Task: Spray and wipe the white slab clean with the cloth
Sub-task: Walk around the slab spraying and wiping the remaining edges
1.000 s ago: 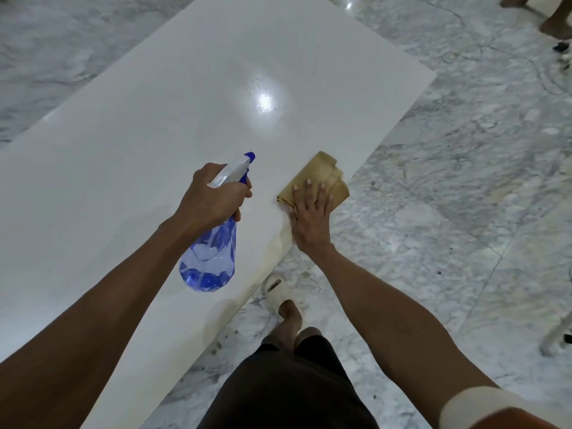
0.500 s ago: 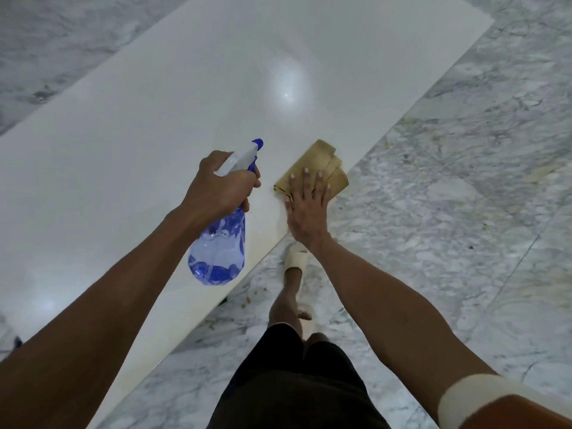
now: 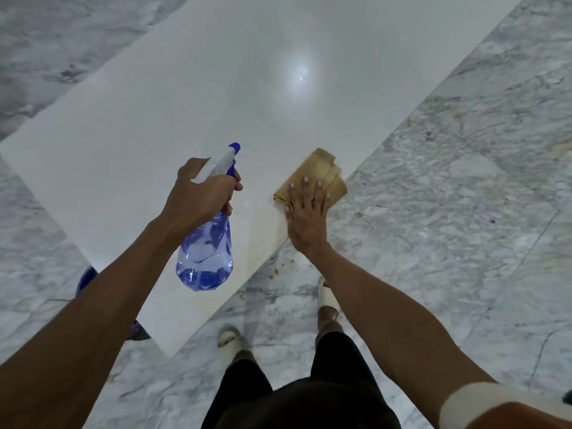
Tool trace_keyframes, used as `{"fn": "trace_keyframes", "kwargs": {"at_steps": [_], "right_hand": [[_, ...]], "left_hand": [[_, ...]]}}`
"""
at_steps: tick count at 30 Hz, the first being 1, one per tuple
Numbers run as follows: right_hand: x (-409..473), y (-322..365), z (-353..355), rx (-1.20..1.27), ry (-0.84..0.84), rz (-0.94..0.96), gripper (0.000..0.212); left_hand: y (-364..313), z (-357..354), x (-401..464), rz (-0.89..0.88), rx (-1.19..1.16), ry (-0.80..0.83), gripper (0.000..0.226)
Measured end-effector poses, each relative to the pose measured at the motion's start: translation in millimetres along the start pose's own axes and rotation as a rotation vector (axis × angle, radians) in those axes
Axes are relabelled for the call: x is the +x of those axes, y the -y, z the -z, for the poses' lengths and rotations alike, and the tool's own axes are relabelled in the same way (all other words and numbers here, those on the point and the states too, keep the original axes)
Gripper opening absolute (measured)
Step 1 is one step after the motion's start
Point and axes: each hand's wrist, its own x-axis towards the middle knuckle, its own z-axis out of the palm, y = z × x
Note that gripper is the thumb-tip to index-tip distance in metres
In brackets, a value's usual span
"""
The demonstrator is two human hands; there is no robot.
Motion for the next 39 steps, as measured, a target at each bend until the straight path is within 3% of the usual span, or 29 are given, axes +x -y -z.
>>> {"fn": "trace_keyframes", "kwargs": {"at_steps": [16, 28, 35, 39], "right_hand": [[-143, 182, -57, 0.033, -0.024, -0.081, 0.056], [-217, 253, -86, 0.078, -0.037, -0.002, 0.047], [-231, 262, -73, 0.052, -0.036, 0.037, 0.076], [-262, 279, -90, 0.065, -0.101, 0.132, 0.063]], "left_hand": [[152, 133, -90, -0.092, 0.004, 0.169, 0.019], [195, 167, -123, -0.08, 0.002, 0.129, 0.02], [210, 171, -141, -0.081, -0.019, 0.13, 0.021], [218, 176, -149, -0.088, -0.043, 0.129, 0.021]]}}
